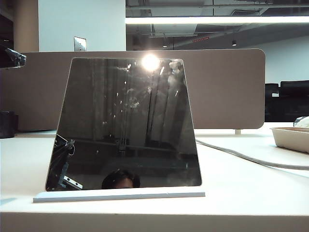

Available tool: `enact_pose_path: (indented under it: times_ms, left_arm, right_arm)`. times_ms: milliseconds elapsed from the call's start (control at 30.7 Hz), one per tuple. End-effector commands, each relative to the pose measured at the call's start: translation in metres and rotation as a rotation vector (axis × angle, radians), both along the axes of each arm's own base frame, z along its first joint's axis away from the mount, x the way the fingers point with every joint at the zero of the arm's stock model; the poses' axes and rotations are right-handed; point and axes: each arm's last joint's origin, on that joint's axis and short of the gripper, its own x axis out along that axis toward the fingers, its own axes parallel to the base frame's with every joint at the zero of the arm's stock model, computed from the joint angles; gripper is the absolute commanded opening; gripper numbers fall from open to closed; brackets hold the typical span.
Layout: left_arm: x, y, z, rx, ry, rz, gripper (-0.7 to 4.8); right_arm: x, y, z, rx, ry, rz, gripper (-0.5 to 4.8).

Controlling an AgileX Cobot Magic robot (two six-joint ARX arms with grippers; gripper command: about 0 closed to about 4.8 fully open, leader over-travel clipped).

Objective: Push the base of the mirror on the table to move it forward for a short distance.

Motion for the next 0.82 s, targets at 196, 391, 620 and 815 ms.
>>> enact_pose_path:
  times_ms: [196,391,620,815]
  left_arm:
    - [0.000,0.000,0.001,-0.002,-0.009,-0.003,-0.01]
    - [0.000,0.000,0.001,-0.002,-0.009,-0.003,-0.01]
    - [0.000,0.000,0.001,-0.002,-0.009,-0.004,-0.01]
    - [0.000,0.000,0.001,-0.002,-0.010,-0.003,-0.01]
  right_arm:
    - [0.021,0.005,0.003,-0.065,0.166,0.139,-0.06]
    - [0.034,0.023,-0.008,-0.105,0.234,0.228,-0.06]
    - [0.043,0.069,-0.033,-0.298,0.279,0.324,-0.06]
    - [0.041,0.115,-0.059,-0.520,0.286,0.382,-0.06]
